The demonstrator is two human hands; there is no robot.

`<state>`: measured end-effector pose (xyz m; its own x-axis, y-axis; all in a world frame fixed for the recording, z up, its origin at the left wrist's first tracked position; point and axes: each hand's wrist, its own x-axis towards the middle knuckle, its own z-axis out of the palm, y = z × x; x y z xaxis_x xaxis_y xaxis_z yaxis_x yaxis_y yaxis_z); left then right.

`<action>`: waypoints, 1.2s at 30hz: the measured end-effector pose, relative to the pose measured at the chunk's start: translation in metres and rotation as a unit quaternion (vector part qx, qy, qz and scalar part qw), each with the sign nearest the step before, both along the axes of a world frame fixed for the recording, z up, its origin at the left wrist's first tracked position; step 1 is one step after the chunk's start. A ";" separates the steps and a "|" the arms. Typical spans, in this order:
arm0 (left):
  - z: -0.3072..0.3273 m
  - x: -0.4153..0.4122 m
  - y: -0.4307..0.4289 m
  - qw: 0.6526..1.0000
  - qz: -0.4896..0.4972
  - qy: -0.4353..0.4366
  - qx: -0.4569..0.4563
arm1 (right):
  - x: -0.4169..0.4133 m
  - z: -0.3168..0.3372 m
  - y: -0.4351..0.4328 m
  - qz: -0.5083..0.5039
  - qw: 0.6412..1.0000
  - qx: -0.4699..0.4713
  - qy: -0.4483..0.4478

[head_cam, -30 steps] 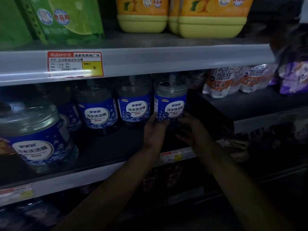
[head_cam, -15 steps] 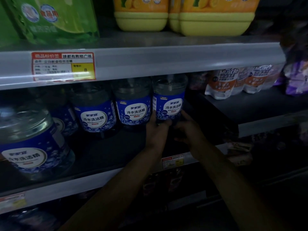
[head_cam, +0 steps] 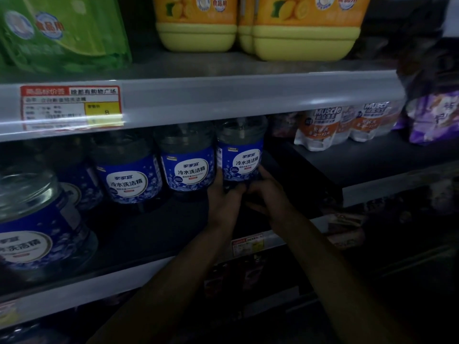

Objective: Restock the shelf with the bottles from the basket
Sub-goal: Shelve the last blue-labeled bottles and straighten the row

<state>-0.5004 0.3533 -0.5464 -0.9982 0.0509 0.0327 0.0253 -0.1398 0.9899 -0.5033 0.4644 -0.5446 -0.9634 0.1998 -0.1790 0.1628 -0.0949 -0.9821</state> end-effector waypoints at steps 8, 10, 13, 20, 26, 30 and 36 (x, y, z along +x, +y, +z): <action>-0.004 -0.002 -0.013 0.993 -0.035 0.035 -0.111 | 0.010 0.005 -0.001 -0.010 0.995 0.089 0.046; -0.006 0.000 -0.026 0.972 -0.040 0.066 -0.221 | 0.011 0.000 0.000 -0.019 0.975 0.203 0.086; -0.011 0.001 -0.040 0.900 -0.047 0.160 -0.403 | 0.013 -0.009 0.006 -0.003 0.944 0.309 0.117; -0.025 -0.004 -0.048 0.810 -0.091 0.224 -0.534 | 0.023 -0.018 0.011 0.055 0.925 0.361 0.107; -0.027 -0.009 -0.047 0.793 -0.094 0.216 -0.562 | 0.025 -0.014 0.005 0.052 0.930 0.352 0.091; -0.021 -0.006 -0.053 0.829 -0.138 0.189 -0.508 | 0.029 -0.010 -0.001 0.050 0.915 0.387 0.100; -0.007 0.030 -0.105 0.821 -0.147 0.205 -0.511 | 0.051 0.009 -0.042 0.068 0.874 0.463 0.127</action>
<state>-0.4708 0.2483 -0.5530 -0.8532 0.4987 0.1527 0.5003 0.6997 0.5100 -0.4524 0.4226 -0.5356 -0.9748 0.0266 0.2215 -0.1230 0.7641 -0.6333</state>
